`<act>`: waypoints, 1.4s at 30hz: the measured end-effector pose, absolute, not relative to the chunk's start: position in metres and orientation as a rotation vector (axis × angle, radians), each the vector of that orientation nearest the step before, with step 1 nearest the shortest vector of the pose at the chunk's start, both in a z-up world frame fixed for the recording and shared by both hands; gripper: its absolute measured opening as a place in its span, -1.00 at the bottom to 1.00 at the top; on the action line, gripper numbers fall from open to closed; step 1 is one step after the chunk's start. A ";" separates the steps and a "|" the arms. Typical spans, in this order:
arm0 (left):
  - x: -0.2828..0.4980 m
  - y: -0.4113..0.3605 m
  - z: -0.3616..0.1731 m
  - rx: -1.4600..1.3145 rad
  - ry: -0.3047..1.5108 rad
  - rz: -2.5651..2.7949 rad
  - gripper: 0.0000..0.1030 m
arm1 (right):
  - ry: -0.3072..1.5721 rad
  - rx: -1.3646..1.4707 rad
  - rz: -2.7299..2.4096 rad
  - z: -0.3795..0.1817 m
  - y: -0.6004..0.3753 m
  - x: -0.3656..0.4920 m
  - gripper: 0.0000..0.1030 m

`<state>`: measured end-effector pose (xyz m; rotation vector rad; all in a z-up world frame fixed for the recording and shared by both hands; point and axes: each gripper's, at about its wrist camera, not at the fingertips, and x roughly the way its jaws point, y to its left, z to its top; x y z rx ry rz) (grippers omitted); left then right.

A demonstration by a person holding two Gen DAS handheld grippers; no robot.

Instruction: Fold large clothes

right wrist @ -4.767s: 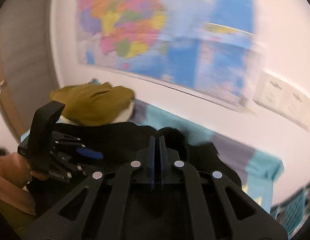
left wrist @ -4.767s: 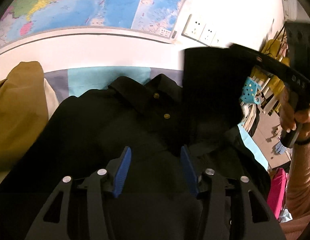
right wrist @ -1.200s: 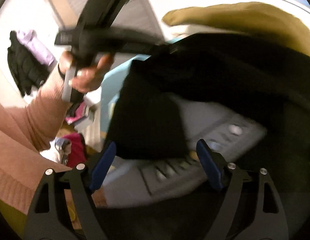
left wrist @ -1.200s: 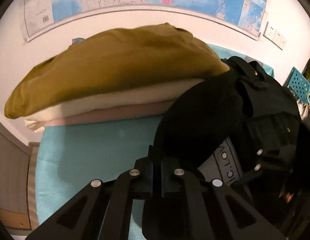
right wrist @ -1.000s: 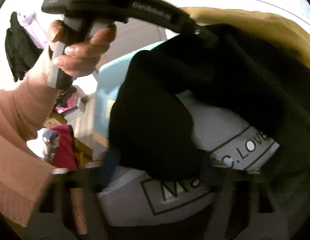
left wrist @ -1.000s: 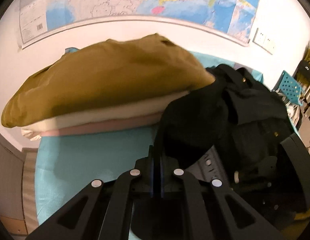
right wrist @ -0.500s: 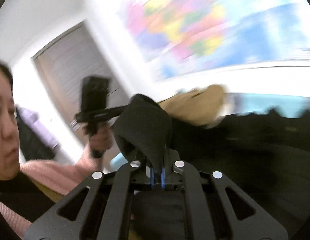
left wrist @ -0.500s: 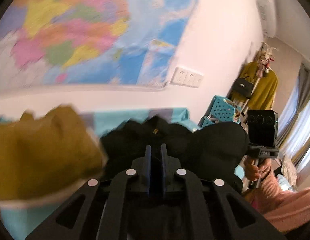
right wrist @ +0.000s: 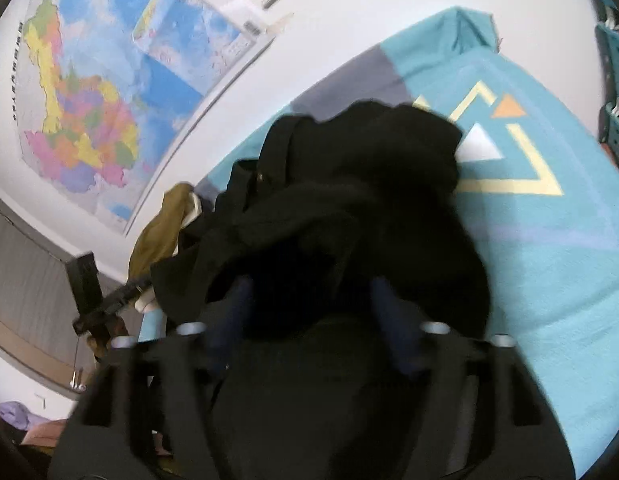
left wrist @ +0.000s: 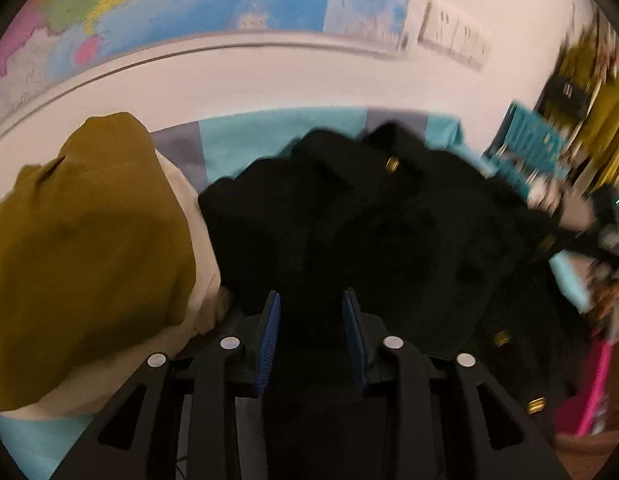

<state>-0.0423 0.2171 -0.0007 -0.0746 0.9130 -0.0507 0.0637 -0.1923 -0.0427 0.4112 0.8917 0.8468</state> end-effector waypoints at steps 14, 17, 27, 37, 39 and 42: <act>-0.005 0.208 -0.030 -0.008 0.933 0.035 -0.10 | 0.779 0.237 0.952 -0.036 -0.165 0.045 0.69; -0.002 0.204 -0.030 0.004 0.923 0.053 -0.10 | 0.753 0.163 0.957 -0.033 -0.148 0.044 0.51; -0.001 0.209 -0.018 -0.034 0.855 0.119 -0.10 | 0.732 0.339 0.841 0.002 -0.194 0.102 -0.80; 0.004 0.213 -0.029 0.001 0.849 0.211 0.01 | 0.810 0.341 0.786 -0.030 -0.200 0.111 0.34; 0.002 0.211 -0.026 0.007 0.839 0.212 0.01 | 0.779 0.260 0.779 -0.023 -0.193 0.102 0.34; -0.005 0.209 -0.017 -0.023 0.803 0.164 0.01 | 0.792 0.163 0.771 -0.026 -0.172 0.100 -0.16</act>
